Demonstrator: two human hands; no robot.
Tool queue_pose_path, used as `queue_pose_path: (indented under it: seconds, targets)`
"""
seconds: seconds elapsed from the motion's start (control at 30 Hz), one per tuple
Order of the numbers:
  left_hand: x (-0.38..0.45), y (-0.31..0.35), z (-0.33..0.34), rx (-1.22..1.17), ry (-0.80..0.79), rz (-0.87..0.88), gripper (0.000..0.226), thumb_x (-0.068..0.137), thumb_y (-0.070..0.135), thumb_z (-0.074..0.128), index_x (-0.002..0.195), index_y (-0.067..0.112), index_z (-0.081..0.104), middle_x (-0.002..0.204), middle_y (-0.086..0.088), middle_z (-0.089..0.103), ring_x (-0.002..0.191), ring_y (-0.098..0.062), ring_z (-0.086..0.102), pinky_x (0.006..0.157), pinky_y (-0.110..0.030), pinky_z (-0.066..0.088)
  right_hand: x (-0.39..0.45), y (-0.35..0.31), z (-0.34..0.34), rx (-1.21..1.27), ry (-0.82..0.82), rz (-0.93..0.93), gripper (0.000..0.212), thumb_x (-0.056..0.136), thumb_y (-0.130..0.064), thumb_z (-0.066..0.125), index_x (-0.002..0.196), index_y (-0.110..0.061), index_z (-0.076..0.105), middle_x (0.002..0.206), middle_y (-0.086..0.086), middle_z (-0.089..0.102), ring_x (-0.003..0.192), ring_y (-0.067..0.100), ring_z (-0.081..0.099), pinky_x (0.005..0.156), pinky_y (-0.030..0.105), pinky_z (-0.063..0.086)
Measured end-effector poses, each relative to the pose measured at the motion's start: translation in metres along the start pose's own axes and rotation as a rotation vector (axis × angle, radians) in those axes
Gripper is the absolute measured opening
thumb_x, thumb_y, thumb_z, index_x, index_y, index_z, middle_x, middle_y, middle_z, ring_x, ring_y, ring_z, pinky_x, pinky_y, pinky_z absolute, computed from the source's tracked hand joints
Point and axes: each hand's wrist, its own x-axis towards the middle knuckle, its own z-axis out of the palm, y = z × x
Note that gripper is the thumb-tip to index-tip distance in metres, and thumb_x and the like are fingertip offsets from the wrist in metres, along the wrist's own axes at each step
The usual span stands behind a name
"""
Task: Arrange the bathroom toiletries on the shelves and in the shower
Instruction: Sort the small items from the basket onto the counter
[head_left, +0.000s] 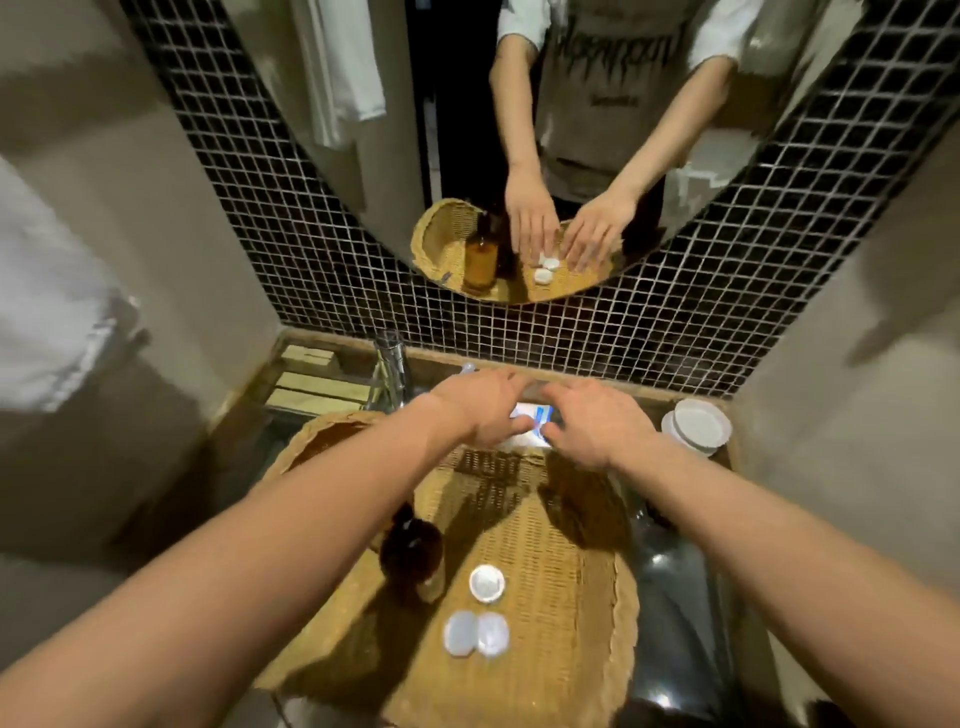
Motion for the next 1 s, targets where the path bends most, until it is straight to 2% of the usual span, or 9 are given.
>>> queue_pose_path:
  seconds: [0.23,0.4,0.67,0.73,0.9,1.0]
  targets:
    - [-0.078,0.041,-0.005,0.017,0.105,-0.048,0.063,0.098,0.047,0.047,0.149,0.013,0.033,0.150,-0.010,0.037,0.132,-0.030,0.044,0.103,-0.048,0.043,-0.067,-0.019,-0.015,-0.012,0.106,-0.092,0.052,0.088,-0.045,0.056,0.136,-0.027,0.050,0.131,0.001,0.058,0.115,0.024,0.056,0.091,0.041,0.049]
    - [-0.117,0.069,0.010,-0.008,0.168,-0.087,0.061,0.098,0.049,0.048,0.147,0.015,0.037,0.144,-0.008,0.042,0.128,-0.026,0.047,0.098,-0.040,0.042,-0.103,-0.027,-0.012,-0.034,0.098,-0.137,0.050,0.088,-0.044,0.055,0.134,-0.024,0.050,0.128,0.002,0.058,0.118,0.023,0.054,0.093,0.041,0.047]
    - [-0.159,0.100,0.063,-0.088,0.116,-0.098,0.058,0.097,0.042,0.052,0.147,0.014,0.038,0.145,-0.010,0.043,0.128,-0.027,0.045,0.103,-0.040,0.041,-0.134,-0.047,0.016,-0.010,0.005,-0.187,0.046,0.086,-0.043,0.056,0.128,-0.025,0.053,0.126,0.003,0.060,0.115,0.027,0.057,0.088,0.044,0.052]
    - [-0.165,0.103,0.078,-0.098,0.082,-0.113,0.057,0.097,0.041,0.053,0.146,0.015,0.039,0.143,-0.009,0.043,0.126,-0.026,0.047,0.100,-0.041,0.044,-0.135,-0.051,0.026,-0.017,-0.005,-0.206,0.048,0.085,-0.045,0.058,0.130,-0.027,0.053,0.130,0.002,0.060,0.117,0.026,0.057,0.089,0.044,0.049]
    - [-0.174,0.096,0.116,-0.143,0.001,-0.166,0.056,0.095,0.036,0.058,0.145,0.017,0.040,0.139,-0.007,0.045,0.122,-0.026,0.050,0.096,-0.042,0.049,-0.131,-0.057,0.056,0.006,-0.064,-0.216,0.054,0.086,-0.045,0.062,0.135,-0.027,0.050,0.133,0.000,0.059,0.116,0.024,0.057,0.082,0.038,0.051]
    - [-0.170,0.086,0.135,-0.146,-0.041,-0.183,0.058,0.094,0.033,0.060,0.145,0.014,0.040,0.139,-0.008,0.046,0.123,-0.026,0.049,0.098,-0.042,0.048,-0.126,-0.058,0.071,0.006,-0.116,-0.234,0.052,0.086,-0.044,0.062,0.134,-0.026,0.051,0.131,0.003,0.059,0.114,0.026,0.057,0.085,0.041,0.053]
